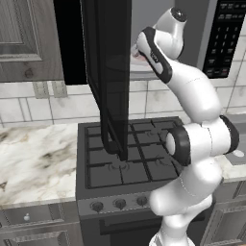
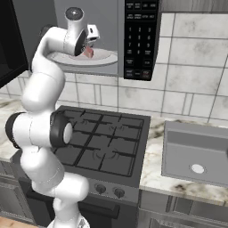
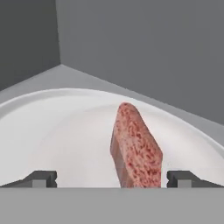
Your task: Transport the steak from the fridge to the microwave and turn on the microwave.
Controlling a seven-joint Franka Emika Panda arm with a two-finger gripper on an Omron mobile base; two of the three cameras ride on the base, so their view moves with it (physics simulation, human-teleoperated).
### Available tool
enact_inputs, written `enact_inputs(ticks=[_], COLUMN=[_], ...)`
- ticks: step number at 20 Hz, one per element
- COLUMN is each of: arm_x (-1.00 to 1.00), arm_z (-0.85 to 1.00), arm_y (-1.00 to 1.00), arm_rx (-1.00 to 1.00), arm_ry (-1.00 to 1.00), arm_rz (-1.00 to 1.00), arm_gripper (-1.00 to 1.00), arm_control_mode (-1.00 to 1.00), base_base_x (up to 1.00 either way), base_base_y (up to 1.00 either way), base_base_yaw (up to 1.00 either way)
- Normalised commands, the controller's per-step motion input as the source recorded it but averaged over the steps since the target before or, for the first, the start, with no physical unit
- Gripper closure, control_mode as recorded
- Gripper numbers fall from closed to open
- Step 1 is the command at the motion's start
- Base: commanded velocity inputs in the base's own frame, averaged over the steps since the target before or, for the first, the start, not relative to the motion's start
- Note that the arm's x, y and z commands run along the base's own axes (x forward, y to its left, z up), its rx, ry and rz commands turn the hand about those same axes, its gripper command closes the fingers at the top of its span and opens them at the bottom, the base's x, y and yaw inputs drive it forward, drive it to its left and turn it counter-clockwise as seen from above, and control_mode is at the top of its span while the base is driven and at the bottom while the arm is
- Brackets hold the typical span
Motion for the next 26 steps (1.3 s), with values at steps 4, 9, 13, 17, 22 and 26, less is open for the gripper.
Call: enact_inputs(ticks=[4,9,13,17,22,26], arm_x=[-0.35,-0.51,-0.55,-0.54,-0.67,-0.73], arm_z=[0.22,0.21,0.17,0.23,0.08,0.01], arm_y=[-0.02,-0.06,-0.06,-0.04,-0.1,-0.06], arm_rx=[0.14,0.18,0.19,0.19,0.12,0.11], arm_ry=[-0.01,0.02,0.07,0.1,0.02,0.0], arm_rz=[-0.29,-0.25,-0.18,-0.13,-0.04,0.0], arm_gripper=[-1.0,-1.0,-1.0,-1.0,-1.0,-1.0], arm_control_mode=[-1.0,-1.0,-1.0,-1.0,-1.0,-1.0], base_base_x=[0.0,0.0,0.0,0.0,0.0,0.0], base_base_y=[0.0,0.0,0.0,0.0,0.0,0.0], base_base_yaw=[0.0,0.0,0.0,0.0,0.0,0.0])
